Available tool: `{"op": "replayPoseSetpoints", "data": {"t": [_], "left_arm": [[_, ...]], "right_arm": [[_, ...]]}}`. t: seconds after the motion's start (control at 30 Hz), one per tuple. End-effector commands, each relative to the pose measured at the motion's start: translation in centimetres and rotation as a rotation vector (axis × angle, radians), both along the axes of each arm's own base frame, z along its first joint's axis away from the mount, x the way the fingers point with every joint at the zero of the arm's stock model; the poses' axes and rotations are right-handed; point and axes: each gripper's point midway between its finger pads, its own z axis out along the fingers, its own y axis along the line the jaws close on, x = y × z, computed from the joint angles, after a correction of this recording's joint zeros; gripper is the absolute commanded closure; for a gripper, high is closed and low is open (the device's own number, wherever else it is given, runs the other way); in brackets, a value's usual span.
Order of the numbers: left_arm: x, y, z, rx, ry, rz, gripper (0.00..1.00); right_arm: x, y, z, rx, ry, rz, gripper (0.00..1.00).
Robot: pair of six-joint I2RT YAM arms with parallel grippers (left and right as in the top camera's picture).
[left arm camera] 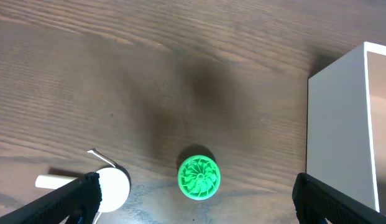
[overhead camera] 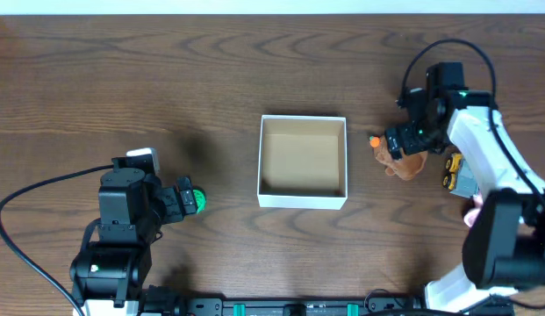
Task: Pack container
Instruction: 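Reach the right gripper to the brown teddy bear and grasp it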
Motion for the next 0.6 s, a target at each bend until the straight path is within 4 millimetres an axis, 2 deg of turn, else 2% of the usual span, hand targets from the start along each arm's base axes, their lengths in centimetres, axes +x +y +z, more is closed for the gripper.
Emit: {"op": "replayPoseSetpoints", "data": {"t": [0.0,0.13,0.17,0.23,0.3,0.37,0.47,0.57], "left_arm": [[0.2,-0.1,1.0,-0.005,-0.023,-0.008,0.02],[0.2,-0.1,1.0,-0.005,-0.023,-0.008,0.02],[0.2,-0.1,1.0,-0.005,-0.023,-0.008,0.02],[0.2,-0.1,1.0,-0.005,-0.023,-0.008,0.02],[0.2,-0.1,1.0,-0.005,-0.023,-0.008,0.02],[0.2,-0.1,1.0,-0.005,-0.023,-0.008,0.02],[0.2,-0.1,0.9,-0.005,-0.022,-0.008,0.02],[0.2,-0.1,0.9,-0.005,-0.021,-0.008,0.02]], "right_arm": [[0.4,-0.5,-1.1,-0.029,0.029,0.062,0.01],[-0.1,-0.5,-2.7,-0.025,0.079,0.064,0.02],[-0.1,-0.5,-2.9,-0.025,0.085,0.066,0.06],[-0.2,-0.5,-3.0,-0.025,0.088,0.066,0.22],[-0.2,-0.5,-2.9,-0.025,0.086,0.065,0.45],[-0.2,-0.4,-2.9,-0.024,0.09,0.065,0.6],[-0.4,-0.4,-2.9,-0.024,0.097,0.063,0.78],[-0.3,-0.2,-2.3,-0.018,0.087,0.023,0.85]]}}
